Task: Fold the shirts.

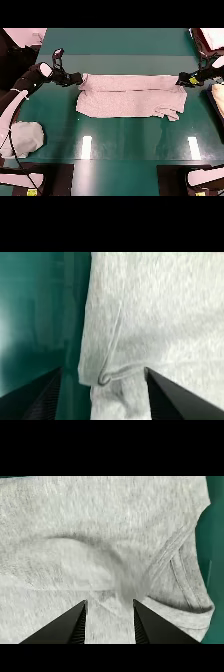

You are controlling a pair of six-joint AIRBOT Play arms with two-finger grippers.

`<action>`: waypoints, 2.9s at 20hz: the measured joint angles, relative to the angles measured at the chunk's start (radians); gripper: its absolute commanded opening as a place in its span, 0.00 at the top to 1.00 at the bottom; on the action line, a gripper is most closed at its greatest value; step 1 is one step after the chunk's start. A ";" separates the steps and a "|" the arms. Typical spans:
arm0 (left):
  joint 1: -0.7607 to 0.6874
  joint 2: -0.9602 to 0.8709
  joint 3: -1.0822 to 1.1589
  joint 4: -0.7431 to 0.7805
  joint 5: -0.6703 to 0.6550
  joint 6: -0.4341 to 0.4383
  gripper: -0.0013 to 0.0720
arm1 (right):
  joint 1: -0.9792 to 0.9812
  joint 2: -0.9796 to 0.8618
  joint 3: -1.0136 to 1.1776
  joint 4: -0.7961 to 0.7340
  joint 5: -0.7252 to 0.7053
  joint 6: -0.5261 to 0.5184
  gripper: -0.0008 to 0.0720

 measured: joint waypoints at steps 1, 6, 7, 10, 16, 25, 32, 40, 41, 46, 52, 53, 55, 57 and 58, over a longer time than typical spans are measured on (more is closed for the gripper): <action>0.000 0.001 0.008 0.015 -0.027 0.002 0.16 | -0.005 0.011 -0.002 0.001 0.016 -0.001 0.52; 0.018 0.034 0.018 0.066 -0.253 0.095 0.16 | -0.080 0.101 -0.005 0.053 0.174 -0.084 0.53; 0.030 0.038 -0.001 0.049 -0.291 0.117 0.16 | -0.101 0.120 -0.005 0.088 0.216 -0.106 0.53; 0.060 0.046 -0.077 -0.058 -0.347 0.196 0.16 | -0.151 0.171 -0.005 0.168 0.299 -0.151 0.53; 0.072 0.050 -0.206 -0.195 -0.339 0.287 0.16 | -0.182 0.230 -0.006 0.221 0.356 -0.180 0.53; 0.021 0.054 -0.225 -0.241 -0.340 0.312 0.95 | -0.213 0.311 -0.245 0.233 0.345 -0.185 0.51; 0.015 0.185 -0.178 -0.180 -0.367 0.308 0.95 | -0.285 0.336 -0.553 0.233 0.259 -0.195 0.51; 0.014 0.236 -0.171 -0.167 -0.381 0.305 0.95 | -0.215 0.327 -0.674 0.279 0.083 -0.225 0.56; 0.014 0.237 -0.171 -0.167 -0.381 0.305 0.95 | -0.200 0.320 -0.673 0.281 0.070 -0.227 0.57; 0.014 0.242 -0.171 -0.153 -0.404 0.296 0.95 | -0.147 0.310 -0.632 0.263 0.079 -0.231 0.97; 0.014 0.351 -0.175 0.013 -0.556 0.225 0.95 | -0.159 0.513 -0.600 0.093 0.286 -0.231 0.97; 0.014 0.378 -0.181 0.025 -0.589 0.219 0.95 | -0.165 0.558 -0.599 0.072 0.331 -0.230 0.97; 0.014 0.430 -0.205 0.042 -0.662 0.209 0.95 | -0.175 0.656 -0.597 0.037 0.416 -0.227 0.97; 0.014 0.463 -0.239 0.041 -0.716 0.196 0.95 | -0.174 0.739 -0.596 0.020 0.468 -0.219 0.97; 0.014 0.474 -0.259 0.031 -0.734 0.188 0.95 | -0.167 0.771 -0.596 0.014 0.483 -0.213 0.97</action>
